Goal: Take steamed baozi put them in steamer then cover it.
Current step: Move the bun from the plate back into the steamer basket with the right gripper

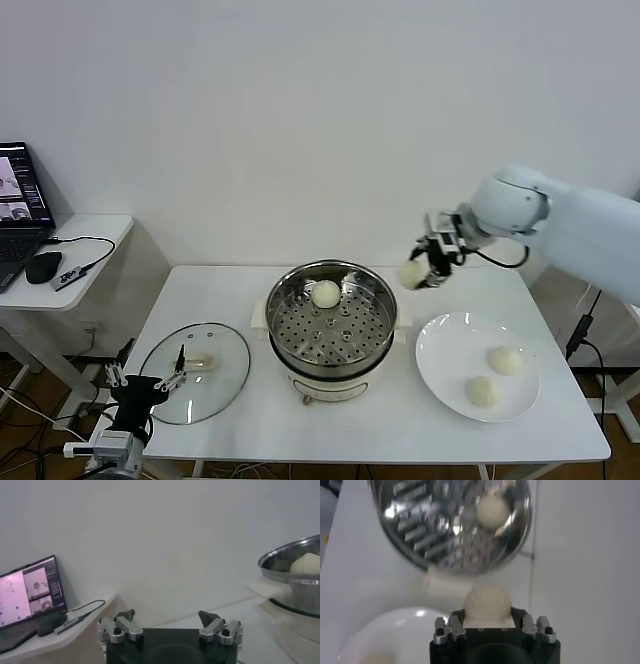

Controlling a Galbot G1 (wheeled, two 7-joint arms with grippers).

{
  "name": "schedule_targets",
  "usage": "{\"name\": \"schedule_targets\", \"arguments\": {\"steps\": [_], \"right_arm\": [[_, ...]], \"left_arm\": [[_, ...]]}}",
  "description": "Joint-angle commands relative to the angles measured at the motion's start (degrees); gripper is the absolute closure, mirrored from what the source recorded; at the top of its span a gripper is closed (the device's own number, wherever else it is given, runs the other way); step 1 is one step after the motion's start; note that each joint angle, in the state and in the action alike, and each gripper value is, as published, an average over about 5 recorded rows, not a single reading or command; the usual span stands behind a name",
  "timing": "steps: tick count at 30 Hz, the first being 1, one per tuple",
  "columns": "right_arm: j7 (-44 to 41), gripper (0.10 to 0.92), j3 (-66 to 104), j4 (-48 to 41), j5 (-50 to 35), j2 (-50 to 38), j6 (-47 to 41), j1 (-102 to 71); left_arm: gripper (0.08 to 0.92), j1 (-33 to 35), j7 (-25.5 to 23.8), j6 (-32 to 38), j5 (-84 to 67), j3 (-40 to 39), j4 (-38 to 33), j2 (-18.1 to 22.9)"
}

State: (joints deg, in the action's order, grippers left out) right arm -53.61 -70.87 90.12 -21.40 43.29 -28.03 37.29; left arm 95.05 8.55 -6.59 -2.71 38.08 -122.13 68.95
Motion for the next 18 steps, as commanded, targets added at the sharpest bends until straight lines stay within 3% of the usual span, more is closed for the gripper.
{"name": "schedule_targets", "arguments": {"steps": [1, 7, 18], "right_arm": [[5.82, 0.423, -2.28, -2.07, -10.3, 15.91, -5.3, 2.31], [8.48, 0.423, -2.06, -7.72, -10.93, 23.85, -7.05, -2.79], [9.76, 0.423, -1.36, -12.57, -9.13, 30.87, -9.34, -11.04]], "left_arm": [[0.177, 0.01, 0.06, 0.15, 0.37, 0.44, -0.28, 0.55], [0.177, -0.03, 0.08, 0.08, 0.38, 1.29, -0.9, 0.85], [0.177, -0.23, 0.13, 0.26, 0.94, 1.65, -0.99, 1.83]]}}
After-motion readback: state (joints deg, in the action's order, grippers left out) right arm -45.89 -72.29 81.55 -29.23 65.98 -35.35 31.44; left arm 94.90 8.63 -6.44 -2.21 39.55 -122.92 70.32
